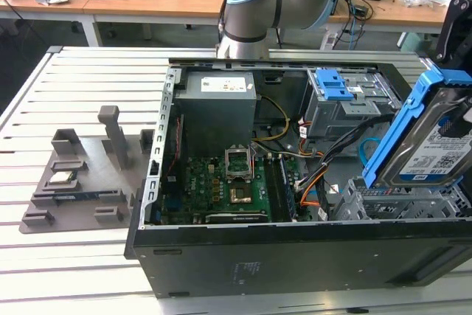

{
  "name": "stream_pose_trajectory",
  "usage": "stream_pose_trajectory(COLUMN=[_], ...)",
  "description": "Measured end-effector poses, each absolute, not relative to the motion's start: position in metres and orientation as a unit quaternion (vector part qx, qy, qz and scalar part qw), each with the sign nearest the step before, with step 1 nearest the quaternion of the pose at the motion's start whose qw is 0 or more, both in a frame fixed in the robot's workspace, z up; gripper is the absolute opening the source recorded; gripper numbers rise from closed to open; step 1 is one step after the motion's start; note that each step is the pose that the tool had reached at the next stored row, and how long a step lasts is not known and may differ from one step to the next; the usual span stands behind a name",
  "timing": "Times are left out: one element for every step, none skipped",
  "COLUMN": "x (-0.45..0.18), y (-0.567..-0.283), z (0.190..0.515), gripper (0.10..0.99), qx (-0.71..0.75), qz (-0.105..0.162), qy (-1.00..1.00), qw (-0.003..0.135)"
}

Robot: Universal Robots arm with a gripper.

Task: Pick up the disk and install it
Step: 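Pick up the disk, then insert the disk into the insertion slot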

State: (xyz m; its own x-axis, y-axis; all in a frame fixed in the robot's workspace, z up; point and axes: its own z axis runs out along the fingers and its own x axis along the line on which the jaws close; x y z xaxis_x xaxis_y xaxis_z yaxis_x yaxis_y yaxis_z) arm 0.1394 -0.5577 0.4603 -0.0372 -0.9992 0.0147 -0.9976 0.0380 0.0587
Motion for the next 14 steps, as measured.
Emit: stream_pose_trajectory(x=[0.139, 0.139, 0.140, 0.140, 0.140, 0.140, 0.140, 0.140, 0.140, 0.140, 0.141, 0.142, 0.143, 0.144], y=[-0.558, -0.558, -0.558, -0.558, -0.558, -0.558, -0.558, -0.556, -0.556, -0.556, -0.555, -0.554, -0.552, -0.549], z=[0.460, 0.460, 0.460, 0.460, 0.460, 0.460, 0.460, 0.458, 0.456, 0.455, 0.453, 0.451, 0.448, 0.446], gripper=[0.361, 0.361, 0.361, 0.361, 0.361, 0.361, 0.361, 0.361, 0.361, 0.361, 0.361, 0.361, 0.361, 0.361], qx=[0.693, 0.693, 0.693, 0.693, 0.693, 0.693, 0.693, 0.693, 0.693, 0.693, 0.693, 0.693, 0.693, 0.693], qz=[-0.016, -0.016, -0.016, -0.016, -0.016, -0.016, -0.016, -0.016, -0.016, -0.016, -0.016, -0.017, -0.017, -0.017], qy=[-0.720, -0.720, -0.720, -0.720, -0.720, -0.720, -0.720, -0.720, -0.720, -0.720, -0.720, -0.720, -0.720, -0.720], qw=[0.026, 0.026, 0.026, 0.026, 0.026, 0.026, 0.026, 0.026, 0.026, 0.026, 0.026, 0.026, 0.026, 0.027])
